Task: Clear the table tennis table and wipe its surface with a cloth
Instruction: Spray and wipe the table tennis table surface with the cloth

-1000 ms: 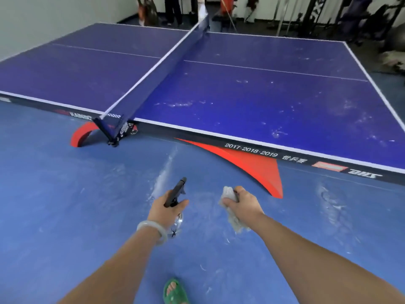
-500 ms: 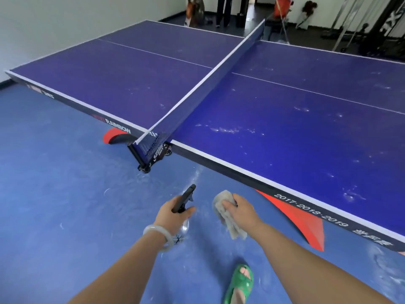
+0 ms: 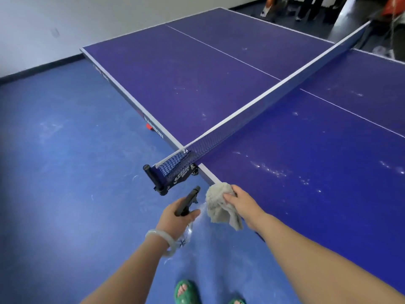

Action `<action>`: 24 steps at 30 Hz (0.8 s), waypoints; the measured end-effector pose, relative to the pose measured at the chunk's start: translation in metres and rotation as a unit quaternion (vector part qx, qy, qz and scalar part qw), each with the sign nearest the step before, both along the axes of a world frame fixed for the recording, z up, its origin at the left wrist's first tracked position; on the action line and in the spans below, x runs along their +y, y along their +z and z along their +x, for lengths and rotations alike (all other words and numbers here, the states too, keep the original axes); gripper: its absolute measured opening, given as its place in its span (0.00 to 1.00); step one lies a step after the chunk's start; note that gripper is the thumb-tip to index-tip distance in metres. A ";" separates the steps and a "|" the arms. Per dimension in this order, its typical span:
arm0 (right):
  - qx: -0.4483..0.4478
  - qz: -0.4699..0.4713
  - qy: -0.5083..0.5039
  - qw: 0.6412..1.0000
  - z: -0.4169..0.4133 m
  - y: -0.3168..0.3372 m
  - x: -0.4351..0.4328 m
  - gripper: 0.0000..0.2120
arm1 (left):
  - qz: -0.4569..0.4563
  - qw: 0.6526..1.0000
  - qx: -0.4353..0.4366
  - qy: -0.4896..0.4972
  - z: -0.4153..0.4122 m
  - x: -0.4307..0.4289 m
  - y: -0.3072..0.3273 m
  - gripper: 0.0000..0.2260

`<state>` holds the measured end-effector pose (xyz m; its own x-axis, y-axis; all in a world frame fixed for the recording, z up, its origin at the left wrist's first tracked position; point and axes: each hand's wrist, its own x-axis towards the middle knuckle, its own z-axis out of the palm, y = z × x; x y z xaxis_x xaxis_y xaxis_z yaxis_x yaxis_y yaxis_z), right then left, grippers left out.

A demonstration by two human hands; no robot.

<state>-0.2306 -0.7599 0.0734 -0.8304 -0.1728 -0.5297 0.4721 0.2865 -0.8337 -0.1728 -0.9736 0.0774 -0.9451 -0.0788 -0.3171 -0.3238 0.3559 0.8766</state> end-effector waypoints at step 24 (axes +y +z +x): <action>-0.141 -0.034 -0.091 0.985 -0.120 -0.019 -0.045 0.11 | 0.034 0.996 -0.069 -0.049 -0.102 -0.035 -0.031 0.11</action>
<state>-0.3503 -0.8044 0.0548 -0.6725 -0.0780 -0.7360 0.7259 0.1243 -0.6764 -0.2747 -1.0084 0.0463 -0.8941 0.0378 -0.4462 -0.4095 0.3341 0.8489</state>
